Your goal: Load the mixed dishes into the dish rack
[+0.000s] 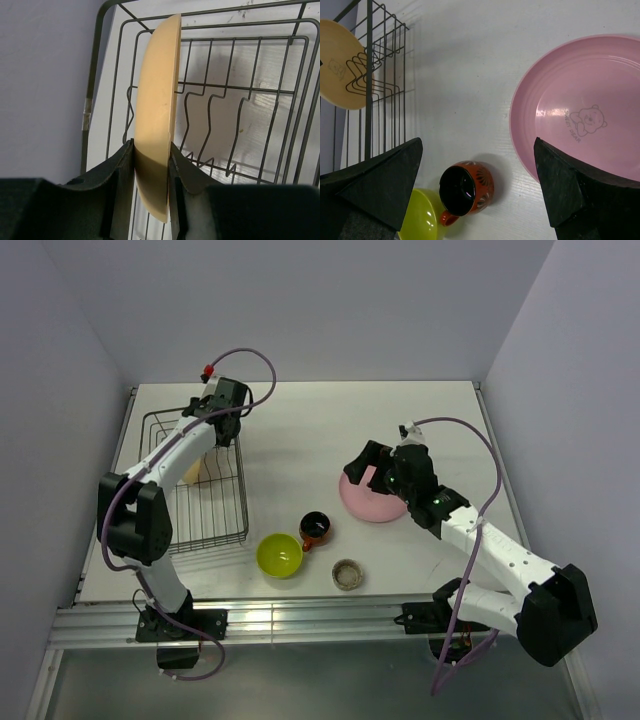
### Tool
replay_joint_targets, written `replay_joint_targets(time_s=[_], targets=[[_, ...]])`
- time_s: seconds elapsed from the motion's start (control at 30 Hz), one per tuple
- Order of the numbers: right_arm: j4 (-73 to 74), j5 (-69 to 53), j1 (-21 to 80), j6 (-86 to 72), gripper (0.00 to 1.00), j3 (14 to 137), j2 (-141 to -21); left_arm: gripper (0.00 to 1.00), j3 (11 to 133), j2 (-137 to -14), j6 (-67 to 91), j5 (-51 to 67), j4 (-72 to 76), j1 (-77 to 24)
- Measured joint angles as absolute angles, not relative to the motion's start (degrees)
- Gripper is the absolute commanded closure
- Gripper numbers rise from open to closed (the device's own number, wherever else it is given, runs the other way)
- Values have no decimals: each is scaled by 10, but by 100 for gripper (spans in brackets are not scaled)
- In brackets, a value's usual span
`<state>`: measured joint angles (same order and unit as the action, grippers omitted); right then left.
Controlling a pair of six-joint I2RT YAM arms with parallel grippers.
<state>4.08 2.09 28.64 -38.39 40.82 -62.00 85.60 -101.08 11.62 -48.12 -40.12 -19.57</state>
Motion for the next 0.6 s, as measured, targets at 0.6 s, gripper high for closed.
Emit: replay_joint_targets(time_s=[0.6], targets=[[42, -7, 286, -383, 0, 421, -657, 100, 905, -998, 139, -488, -484, -194]])
